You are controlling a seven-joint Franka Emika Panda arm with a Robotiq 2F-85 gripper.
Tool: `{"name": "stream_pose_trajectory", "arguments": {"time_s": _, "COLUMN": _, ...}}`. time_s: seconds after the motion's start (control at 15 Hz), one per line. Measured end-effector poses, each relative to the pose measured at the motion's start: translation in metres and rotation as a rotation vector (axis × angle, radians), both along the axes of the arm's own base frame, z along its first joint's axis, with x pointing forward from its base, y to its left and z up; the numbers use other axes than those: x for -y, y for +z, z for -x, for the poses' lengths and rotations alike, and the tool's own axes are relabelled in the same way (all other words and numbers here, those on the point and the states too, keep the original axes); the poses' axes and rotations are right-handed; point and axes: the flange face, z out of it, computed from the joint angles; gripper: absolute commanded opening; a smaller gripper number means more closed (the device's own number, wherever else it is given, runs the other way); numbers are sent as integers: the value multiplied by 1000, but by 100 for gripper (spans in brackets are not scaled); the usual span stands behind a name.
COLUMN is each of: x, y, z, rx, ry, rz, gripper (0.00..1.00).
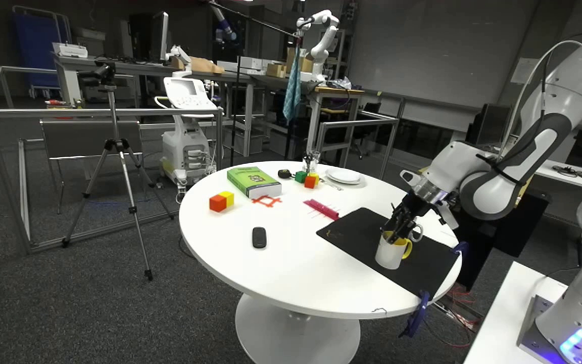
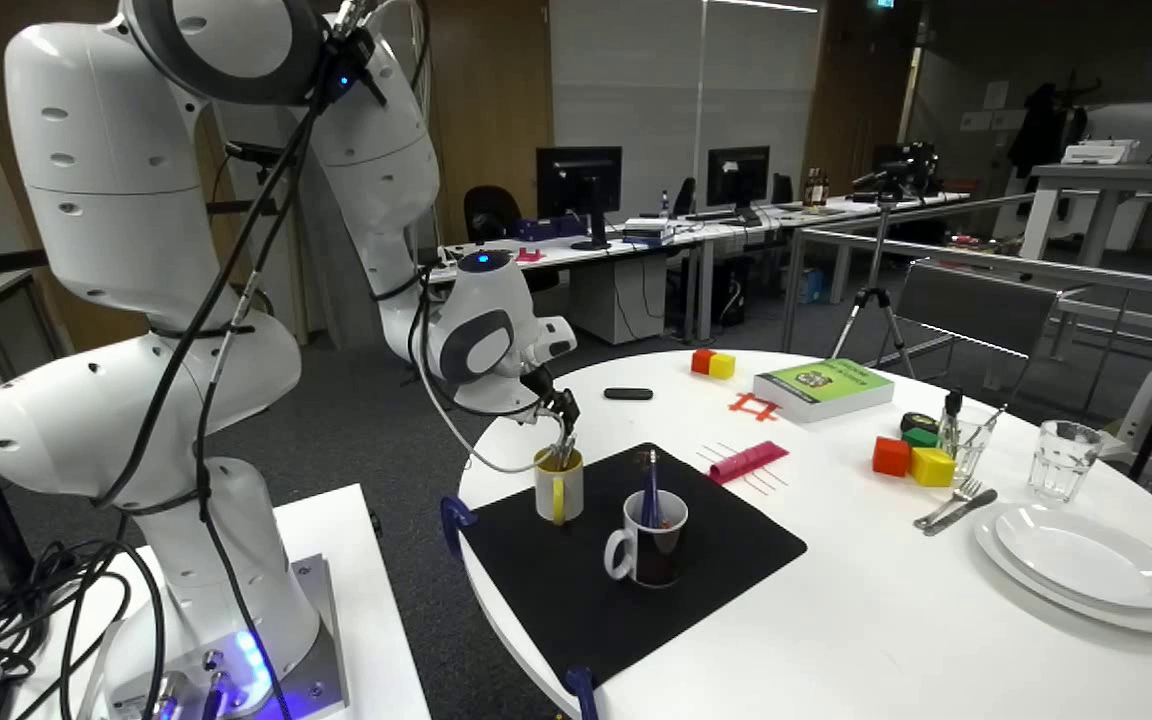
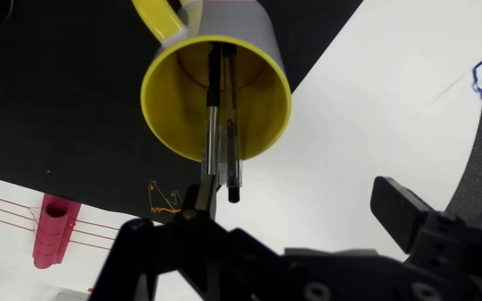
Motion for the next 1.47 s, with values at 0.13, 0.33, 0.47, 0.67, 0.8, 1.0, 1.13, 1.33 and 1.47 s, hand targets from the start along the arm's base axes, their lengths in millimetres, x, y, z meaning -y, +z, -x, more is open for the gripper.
{"name": "stream_pose_trajectory", "arguments": {"time_s": 0.13, "x": 2, "y": 0, "z": 0, "rx": -11, "ry": -2, "rz": 5, "gripper": 100}}
{"name": "stream_pose_trajectory", "arguments": {"time_s": 0.33, "x": 6, "y": 0, "z": -1, "rx": -18, "ry": -3, "rz": 10, "gripper": 100}}
{"name": "stream_pose_trajectory", "arguments": {"time_s": 0.47, "x": 9, "y": 0, "z": -3, "rx": -24, "ry": 1, "rz": 18, "gripper": 100}}
{"name": "stream_pose_trajectory", "arguments": {"time_s": 0.67, "x": 9, "y": 1, "z": -3, "rx": -28, "ry": 16, "rz": 26, "gripper": 100}}
{"name": "stream_pose_trajectory", "arguments": {"time_s": 0.8, "x": 7, "y": 1, "z": -3, "rx": -29, "ry": 27, "rz": 29, "gripper": 100}}
{"name": "stream_pose_trajectory", "arguments": {"time_s": 1.0, "x": 3, "y": 2, "z": -2, "rx": -28, "ry": 42, "rz": 31, "gripper": 100}}
{"name": "stream_pose_trajectory", "arguments": {"time_s": 1.13, "x": 2, "y": 2, "z": -3, "rx": -26, "ry": 49, "rz": 32, "gripper": 100}}
{"name": "stream_pose_trajectory", "arguments": {"time_s": 1.33, "x": 3, "y": 3, "z": -5, "rx": -34, "ry": 56, "rz": 40, "gripper": 100}}
{"name": "stream_pose_trajectory", "arguments": {"time_s": 1.47, "x": 3, "y": 3, "z": -7, "rx": -40, "ry": 61, "rz": 45, "gripper": 100}}
